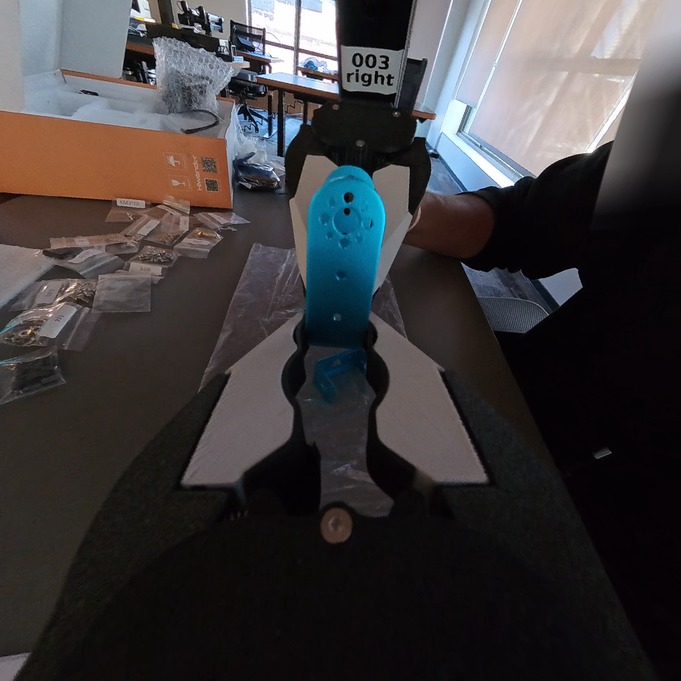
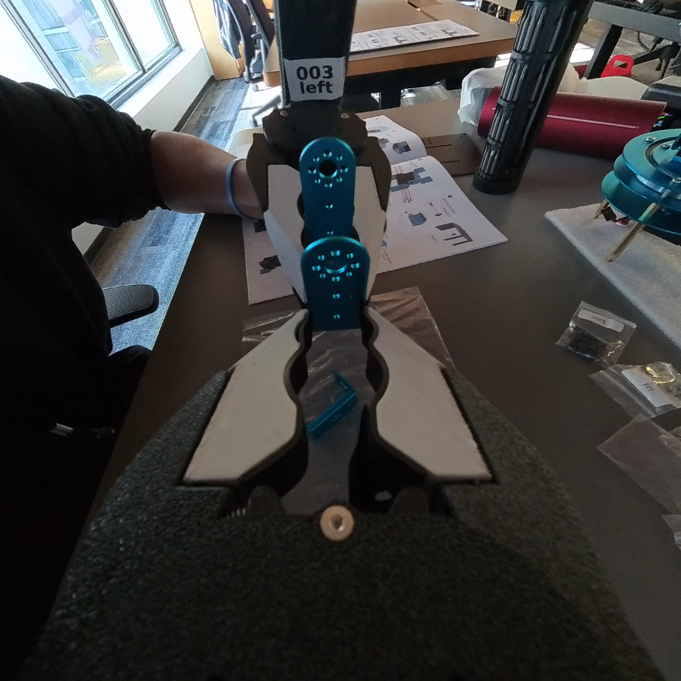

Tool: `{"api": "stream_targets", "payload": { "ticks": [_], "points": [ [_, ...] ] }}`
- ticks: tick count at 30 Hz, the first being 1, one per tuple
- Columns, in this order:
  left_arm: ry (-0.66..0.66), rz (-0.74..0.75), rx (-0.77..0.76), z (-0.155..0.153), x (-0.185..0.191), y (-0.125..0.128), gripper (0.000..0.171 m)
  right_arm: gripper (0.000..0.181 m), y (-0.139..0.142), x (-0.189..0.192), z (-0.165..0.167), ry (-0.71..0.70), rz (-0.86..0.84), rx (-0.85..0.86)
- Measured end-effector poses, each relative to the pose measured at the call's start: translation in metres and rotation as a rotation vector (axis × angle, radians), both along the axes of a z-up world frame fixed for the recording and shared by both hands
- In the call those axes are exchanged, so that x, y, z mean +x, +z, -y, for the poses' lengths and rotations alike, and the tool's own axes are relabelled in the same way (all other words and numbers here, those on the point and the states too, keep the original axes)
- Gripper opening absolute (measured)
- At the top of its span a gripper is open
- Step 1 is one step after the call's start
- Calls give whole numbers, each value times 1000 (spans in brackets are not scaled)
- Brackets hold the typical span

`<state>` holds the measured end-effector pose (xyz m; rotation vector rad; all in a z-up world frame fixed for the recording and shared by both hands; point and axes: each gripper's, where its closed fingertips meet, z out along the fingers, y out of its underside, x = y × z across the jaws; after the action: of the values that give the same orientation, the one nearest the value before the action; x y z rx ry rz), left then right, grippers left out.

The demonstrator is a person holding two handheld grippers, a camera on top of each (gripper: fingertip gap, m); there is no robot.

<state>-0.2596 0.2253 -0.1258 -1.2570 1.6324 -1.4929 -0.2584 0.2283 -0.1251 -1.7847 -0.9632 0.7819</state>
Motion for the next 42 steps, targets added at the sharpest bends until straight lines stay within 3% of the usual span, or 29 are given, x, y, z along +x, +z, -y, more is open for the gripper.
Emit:
{"api": "stream_targets", "payload": {
  "ticks": [7, 10, 20, 42],
  "points": [
    [7, 35, 0, -1, -1, 6, 27, 28, 2, 0, -1, 2, -20, 22],
    [26, 52, 10, -5, -2, 11, 26, 37, 1, 5, -5, -13, -32, 15],
    [85, 45, -2, -19, -1, 13, 27, 31, 4, 22, -18, -86, -63, 6],
    [94, 60, 1, -20, -2, 16, 27, 26, 0, 21, -18, -89, -36, 18]
  ]
}}
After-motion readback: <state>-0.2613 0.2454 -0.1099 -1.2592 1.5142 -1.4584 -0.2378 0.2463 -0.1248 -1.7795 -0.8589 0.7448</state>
